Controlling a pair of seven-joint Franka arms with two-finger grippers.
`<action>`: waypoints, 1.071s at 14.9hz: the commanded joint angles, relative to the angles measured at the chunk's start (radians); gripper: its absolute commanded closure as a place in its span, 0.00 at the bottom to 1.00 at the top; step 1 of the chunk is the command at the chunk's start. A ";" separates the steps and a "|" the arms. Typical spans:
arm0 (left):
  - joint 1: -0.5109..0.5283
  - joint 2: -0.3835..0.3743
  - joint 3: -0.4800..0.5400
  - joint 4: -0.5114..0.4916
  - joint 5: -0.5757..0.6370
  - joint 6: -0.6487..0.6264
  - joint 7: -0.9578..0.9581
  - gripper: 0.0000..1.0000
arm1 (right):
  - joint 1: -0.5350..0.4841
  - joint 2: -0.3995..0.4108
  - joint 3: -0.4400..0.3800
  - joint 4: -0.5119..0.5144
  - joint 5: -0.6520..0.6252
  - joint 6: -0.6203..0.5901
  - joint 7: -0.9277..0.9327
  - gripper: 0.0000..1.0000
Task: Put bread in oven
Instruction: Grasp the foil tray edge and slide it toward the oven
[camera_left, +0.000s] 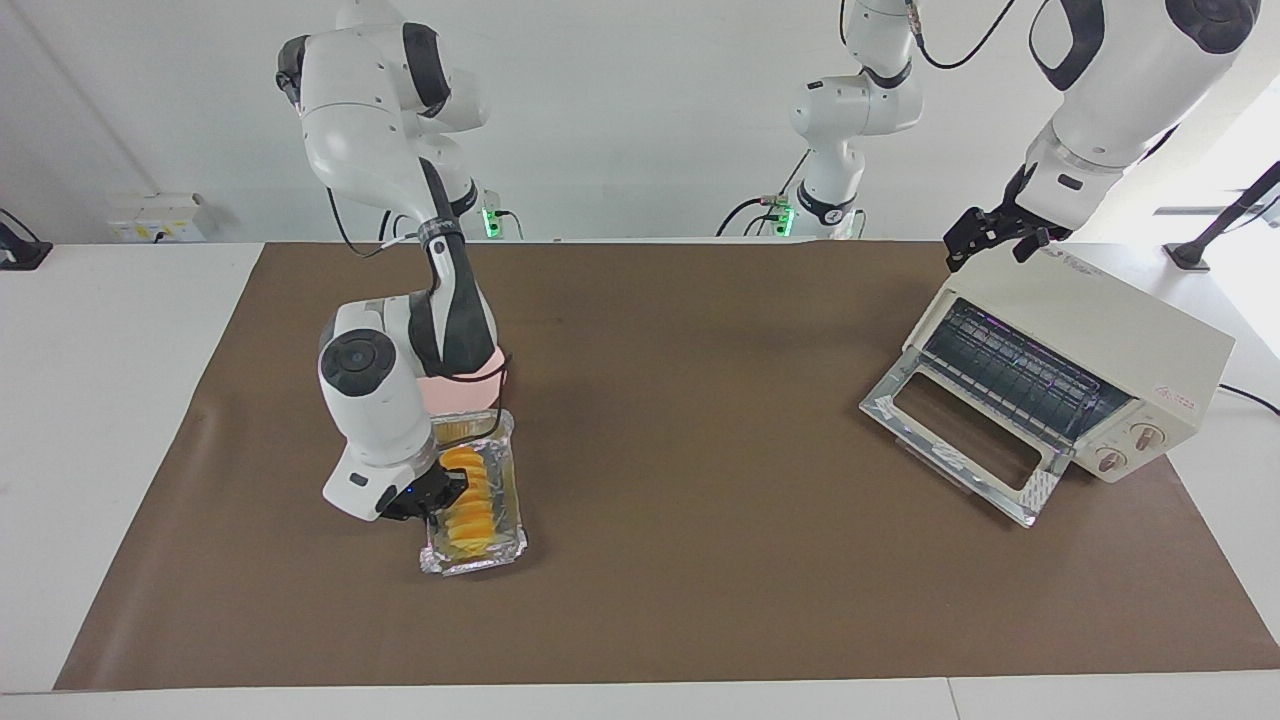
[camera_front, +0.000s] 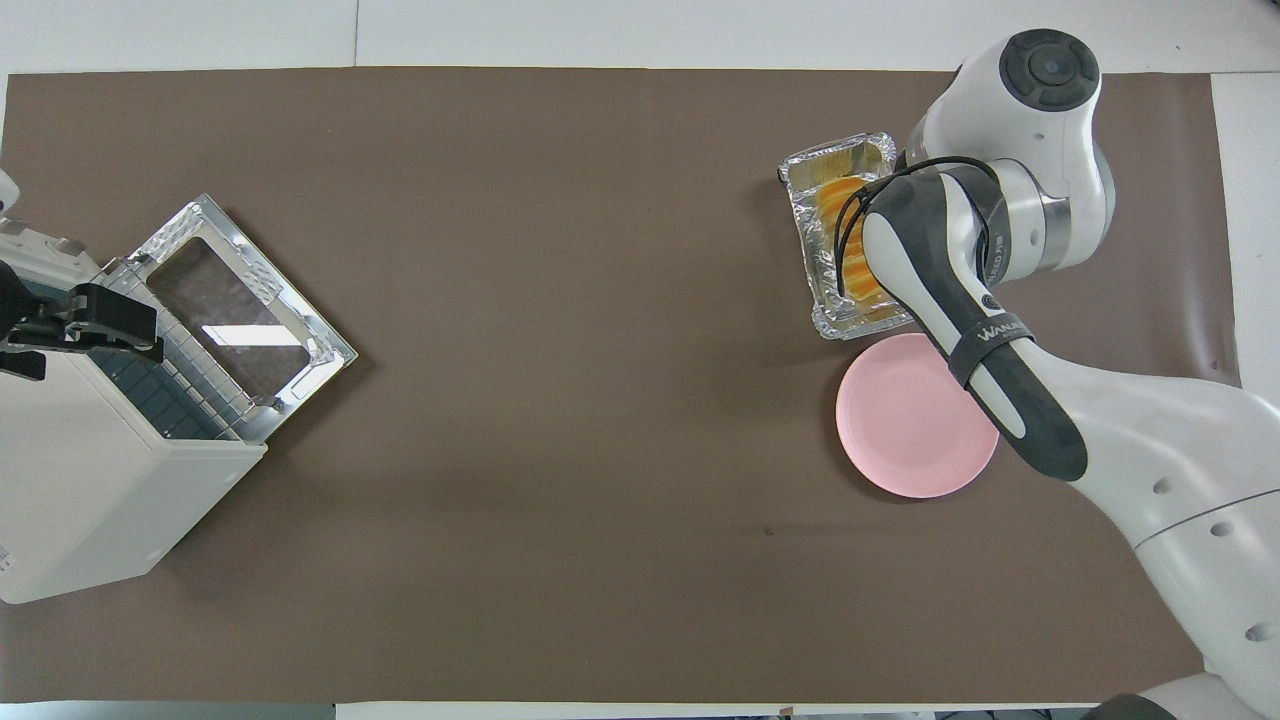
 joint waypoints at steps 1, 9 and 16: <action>0.018 -0.031 -0.008 -0.030 -0.011 0.008 0.014 0.00 | 0.081 -0.004 0.004 0.118 0.055 -0.148 0.124 1.00; 0.018 -0.031 -0.008 -0.030 -0.011 0.008 0.014 0.00 | 0.388 -0.003 0.001 0.033 0.054 0.020 0.600 1.00; 0.018 -0.031 -0.008 -0.030 -0.011 0.008 0.014 0.00 | 0.427 -0.035 0.002 -0.173 0.050 0.249 0.642 1.00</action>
